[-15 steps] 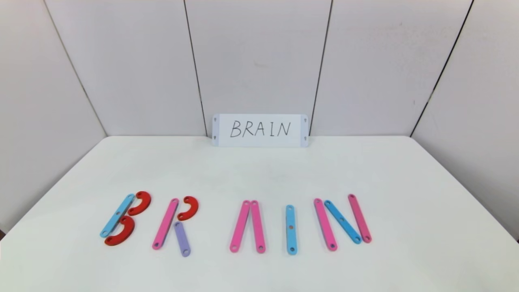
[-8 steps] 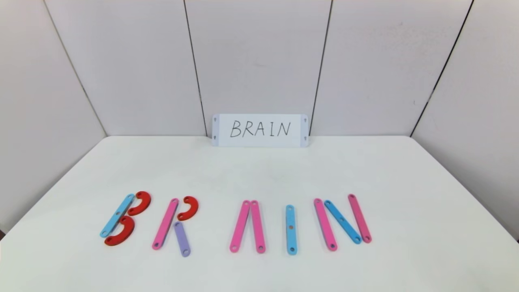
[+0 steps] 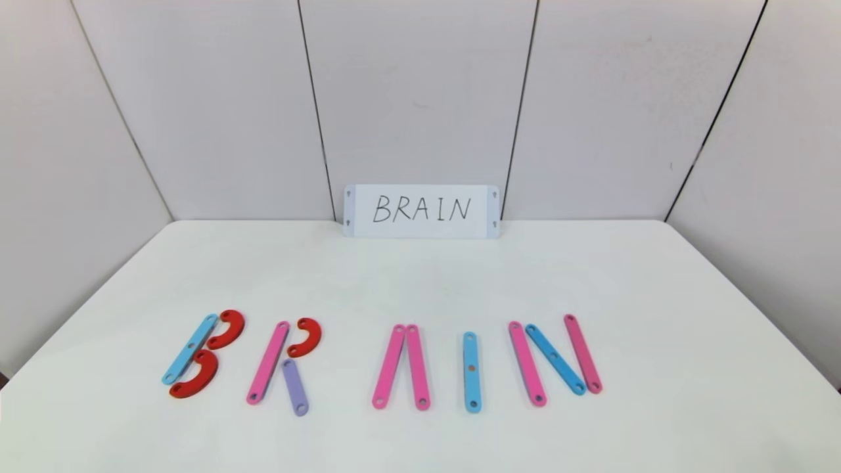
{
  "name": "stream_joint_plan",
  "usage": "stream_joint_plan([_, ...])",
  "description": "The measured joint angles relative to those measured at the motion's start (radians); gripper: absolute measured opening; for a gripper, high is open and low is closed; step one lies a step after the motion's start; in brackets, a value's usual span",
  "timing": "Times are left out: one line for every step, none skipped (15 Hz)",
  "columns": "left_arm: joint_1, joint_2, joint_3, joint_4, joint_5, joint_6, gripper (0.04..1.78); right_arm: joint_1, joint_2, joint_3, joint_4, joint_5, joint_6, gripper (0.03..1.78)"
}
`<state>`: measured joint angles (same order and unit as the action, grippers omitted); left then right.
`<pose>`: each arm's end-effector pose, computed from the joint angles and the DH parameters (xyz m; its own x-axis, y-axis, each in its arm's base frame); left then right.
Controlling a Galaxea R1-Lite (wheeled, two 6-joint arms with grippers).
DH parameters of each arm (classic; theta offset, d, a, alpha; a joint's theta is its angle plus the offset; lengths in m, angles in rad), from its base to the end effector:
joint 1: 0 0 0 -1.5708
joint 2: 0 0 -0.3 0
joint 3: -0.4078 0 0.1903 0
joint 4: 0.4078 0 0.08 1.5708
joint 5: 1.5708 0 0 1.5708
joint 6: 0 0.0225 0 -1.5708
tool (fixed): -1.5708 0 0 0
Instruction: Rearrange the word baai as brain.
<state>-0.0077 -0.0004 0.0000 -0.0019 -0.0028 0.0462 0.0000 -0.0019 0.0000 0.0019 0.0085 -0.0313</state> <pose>-0.0228 0.0001 0.0757 0.9999 -0.0105 0.0023 0.0104 0.9989 0.0462 -0.0229 0.0002 0.0752 1.0000 0.0085 0.0000 -0.0085 0.9995 -0.0313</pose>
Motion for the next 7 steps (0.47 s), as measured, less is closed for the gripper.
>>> stream_joint_plan([0.0,0.0,0.0,0.0,-0.001,0.002,1.74,0.0,0.0,0.0,0.0,-0.002,0.003,1.73])
stream_joint_plan([0.0,0.0,0.0,0.001,0.0,0.003,1.74,0.0,0.0,0.0,-0.001,-0.005,0.005,1.73])
stream_joint_plan([0.0,0.0,0.0,0.001,0.0,-0.001,1.74,0.0,0.0,0.0,-0.001,-0.005,0.005,1.73])
stream_joint_plan([0.0,0.0,0.0,0.002,0.0,-0.01,1.74,0.0,0.0,0.0,-0.001,-0.005,0.006,1.73])
stream_joint_plan([0.0,0.0,0.0,0.002,0.001,-0.034,1.74,0.0,0.0,0.0,-0.001,-0.005,0.01,1.73])
stream_joint_plan([0.0,0.0,0.0,0.0,0.003,-0.061,1.74,0.0,0.0,0.0,-0.001,-0.005,0.011,1.73])
stream_joint_plan([0.0,0.0,0.0,-0.001,0.004,-0.083,1.74,0.0,0.0,0.0,-0.001,-0.005,0.012,1.73])
